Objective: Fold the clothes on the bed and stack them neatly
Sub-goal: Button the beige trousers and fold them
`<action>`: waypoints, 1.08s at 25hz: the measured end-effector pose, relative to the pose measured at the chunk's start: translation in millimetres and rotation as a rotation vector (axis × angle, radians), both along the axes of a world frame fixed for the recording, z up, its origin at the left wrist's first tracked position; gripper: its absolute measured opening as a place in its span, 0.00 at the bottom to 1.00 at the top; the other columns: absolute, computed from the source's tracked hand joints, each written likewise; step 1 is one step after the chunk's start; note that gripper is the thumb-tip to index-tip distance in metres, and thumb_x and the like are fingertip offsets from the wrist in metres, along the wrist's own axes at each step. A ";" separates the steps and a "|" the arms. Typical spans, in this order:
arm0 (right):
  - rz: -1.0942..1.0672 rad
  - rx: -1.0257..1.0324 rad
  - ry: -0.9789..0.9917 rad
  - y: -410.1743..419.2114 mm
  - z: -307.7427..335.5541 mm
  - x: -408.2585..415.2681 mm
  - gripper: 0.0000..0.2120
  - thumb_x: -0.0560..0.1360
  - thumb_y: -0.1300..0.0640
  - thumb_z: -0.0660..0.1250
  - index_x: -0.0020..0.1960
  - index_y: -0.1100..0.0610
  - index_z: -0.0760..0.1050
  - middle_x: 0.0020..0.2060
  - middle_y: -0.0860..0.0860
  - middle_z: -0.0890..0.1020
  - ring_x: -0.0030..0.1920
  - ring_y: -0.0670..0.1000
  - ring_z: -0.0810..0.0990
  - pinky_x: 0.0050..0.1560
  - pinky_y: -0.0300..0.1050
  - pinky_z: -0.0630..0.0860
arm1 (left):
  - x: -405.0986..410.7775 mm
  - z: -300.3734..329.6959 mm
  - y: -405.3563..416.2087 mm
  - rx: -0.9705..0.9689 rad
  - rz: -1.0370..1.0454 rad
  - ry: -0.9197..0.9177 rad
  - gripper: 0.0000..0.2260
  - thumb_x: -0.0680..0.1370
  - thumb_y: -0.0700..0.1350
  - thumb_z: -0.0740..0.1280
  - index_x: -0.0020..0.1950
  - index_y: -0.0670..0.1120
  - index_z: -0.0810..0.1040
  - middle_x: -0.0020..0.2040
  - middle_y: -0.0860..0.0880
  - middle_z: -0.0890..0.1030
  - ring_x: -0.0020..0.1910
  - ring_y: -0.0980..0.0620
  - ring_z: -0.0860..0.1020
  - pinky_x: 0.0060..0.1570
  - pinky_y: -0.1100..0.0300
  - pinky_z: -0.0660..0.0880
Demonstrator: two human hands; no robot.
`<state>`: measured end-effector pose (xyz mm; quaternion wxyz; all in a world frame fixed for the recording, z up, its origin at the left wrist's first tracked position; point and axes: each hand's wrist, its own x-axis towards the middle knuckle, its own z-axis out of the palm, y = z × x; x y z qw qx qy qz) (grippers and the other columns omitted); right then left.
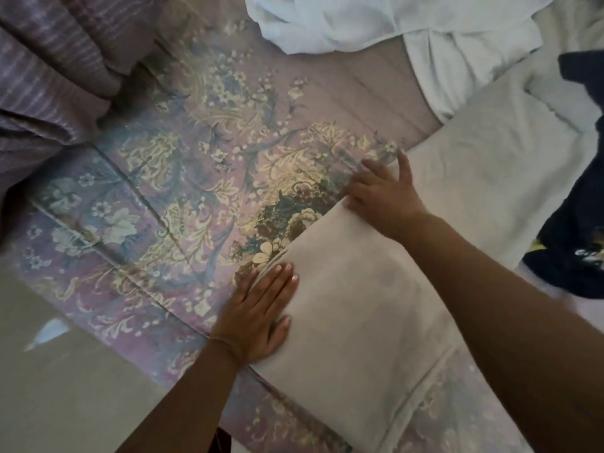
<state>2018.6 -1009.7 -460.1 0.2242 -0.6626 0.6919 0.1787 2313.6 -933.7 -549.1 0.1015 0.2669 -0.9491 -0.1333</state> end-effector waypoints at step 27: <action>-0.567 -0.486 0.293 302.8 -23.6 91.6 0.25 0.83 0.50 0.49 0.67 0.62 0.77 0.66 0.59 0.80 0.64 0.58 0.80 0.76 0.59 0.52 | 11.8 30.0 -14.4 -0.107 -0.316 0.051 0.29 0.85 0.57 0.49 0.83 0.45 0.49 0.83 0.46 0.47 0.82 0.47 0.48 0.78 0.48 0.45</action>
